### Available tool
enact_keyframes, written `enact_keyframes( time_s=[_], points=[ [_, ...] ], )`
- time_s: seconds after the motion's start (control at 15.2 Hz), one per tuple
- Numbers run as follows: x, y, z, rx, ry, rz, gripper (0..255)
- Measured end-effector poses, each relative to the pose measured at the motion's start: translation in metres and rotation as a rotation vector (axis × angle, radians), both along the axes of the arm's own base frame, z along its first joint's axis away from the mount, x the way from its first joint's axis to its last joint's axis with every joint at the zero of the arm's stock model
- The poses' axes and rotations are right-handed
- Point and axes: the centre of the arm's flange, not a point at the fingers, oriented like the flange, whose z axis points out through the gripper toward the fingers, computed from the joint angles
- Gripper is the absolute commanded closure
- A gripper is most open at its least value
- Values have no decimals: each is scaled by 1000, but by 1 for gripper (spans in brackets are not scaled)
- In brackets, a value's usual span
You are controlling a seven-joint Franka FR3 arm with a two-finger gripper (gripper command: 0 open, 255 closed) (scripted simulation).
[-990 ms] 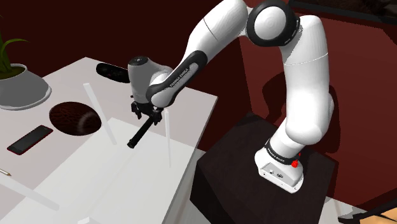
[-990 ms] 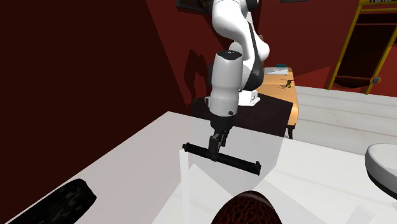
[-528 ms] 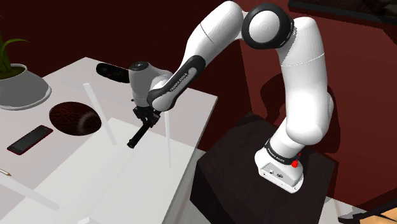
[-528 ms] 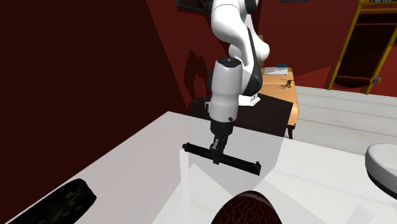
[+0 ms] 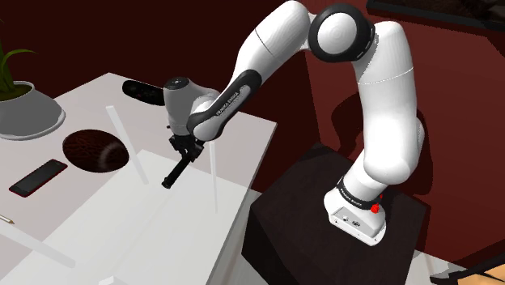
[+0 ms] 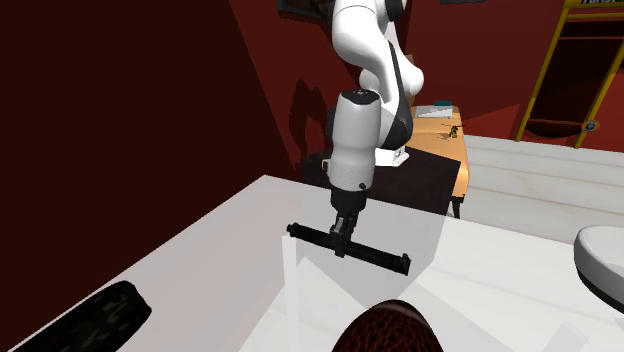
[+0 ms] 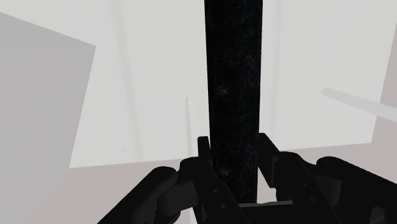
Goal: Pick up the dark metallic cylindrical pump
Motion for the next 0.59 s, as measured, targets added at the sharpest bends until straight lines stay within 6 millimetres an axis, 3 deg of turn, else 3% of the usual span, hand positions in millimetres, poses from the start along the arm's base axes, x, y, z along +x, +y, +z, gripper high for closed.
enact_keyframes(
  time_s=[0.59],
  points=[
    [-1,1,44,0,0,0,255]
  ],
)
